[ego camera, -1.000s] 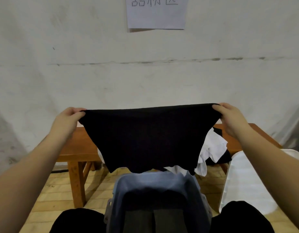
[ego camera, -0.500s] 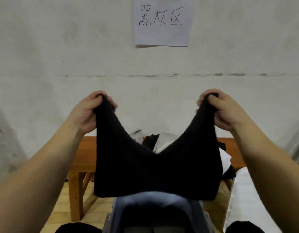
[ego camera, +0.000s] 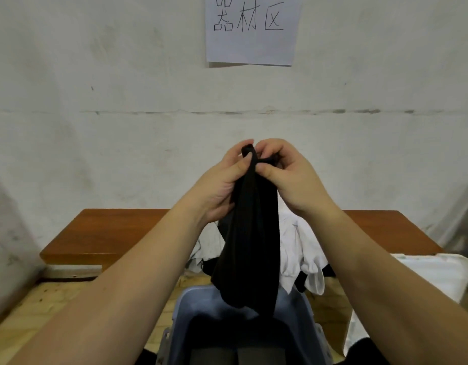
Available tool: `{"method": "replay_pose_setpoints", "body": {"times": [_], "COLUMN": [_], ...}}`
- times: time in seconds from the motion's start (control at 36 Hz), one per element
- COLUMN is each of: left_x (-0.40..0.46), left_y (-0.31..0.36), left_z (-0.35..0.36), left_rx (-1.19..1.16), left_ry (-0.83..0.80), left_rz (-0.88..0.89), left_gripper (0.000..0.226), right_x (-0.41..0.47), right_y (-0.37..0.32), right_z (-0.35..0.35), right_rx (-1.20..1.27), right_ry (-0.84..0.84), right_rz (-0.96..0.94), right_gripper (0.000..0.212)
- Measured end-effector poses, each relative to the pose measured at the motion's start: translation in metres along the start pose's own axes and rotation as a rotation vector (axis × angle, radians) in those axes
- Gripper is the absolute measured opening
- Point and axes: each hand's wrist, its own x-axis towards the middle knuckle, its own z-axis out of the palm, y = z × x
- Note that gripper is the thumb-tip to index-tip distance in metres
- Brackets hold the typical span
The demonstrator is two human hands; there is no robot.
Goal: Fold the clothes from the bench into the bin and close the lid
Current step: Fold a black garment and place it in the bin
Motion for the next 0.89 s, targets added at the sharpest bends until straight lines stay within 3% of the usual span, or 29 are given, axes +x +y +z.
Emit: {"method": "replay_pose_setpoints", "body": {"times": [0.08,0.19,0.28,0.39,0.53,0.72,0.81,0.89], "left_x": [-0.004,-0.008,-0.008,-0.012,-0.037,-0.079,-0.081,-0.079], "left_y": [0.001,0.005,0.003,0.000,-0.007,-0.029,-0.044,-0.050], "left_z": [-0.003,-0.010,-0.020,-0.024,-0.016,0.004,-0.002,-0.026], "left_rx": [0.009,-0.006,0.011,0.227,0.492,1.036,1.341,1.476], "left_ry": [-0.028,-0.051,-0.047,0.051,0.325,0.239,0.253,0.308], "left_rz": [-0.162,-0.334,-0.369,-0.292,-0.062,-0.125,-0.002,-0.107], "left_gripper": [0.053,0.036,0.032,0.045,0.069,0.106,0.074,0.039], "right_x": [0.001,0.001,0.001,-0.002,-0.003,0.005,0.007,0.008], "right_y": [0.000,-0.009,-0.012,-0.010,-0.003,0.000,0.002,0.004], "right_z": [-0.003,-0.003,-0.003,-0.003,-0.005,-0.004,-0.004,-0.009], "right_rx": [-0.081,-0.293,-0.446,-0.565,-0.584,-0.603,-0.618,-0.615], "right_ry": [-0.049,-0.188,-0.236,-0.145,-0.023,0.080,0.093,0.126], "right_rz": [0.030,0.062,0.102,0.094,0.106,0.106,0.109,0.114], "right_gripper": [0.023,0.053,0.043,0.029,0.021,0.024,0.025,0.024]}}
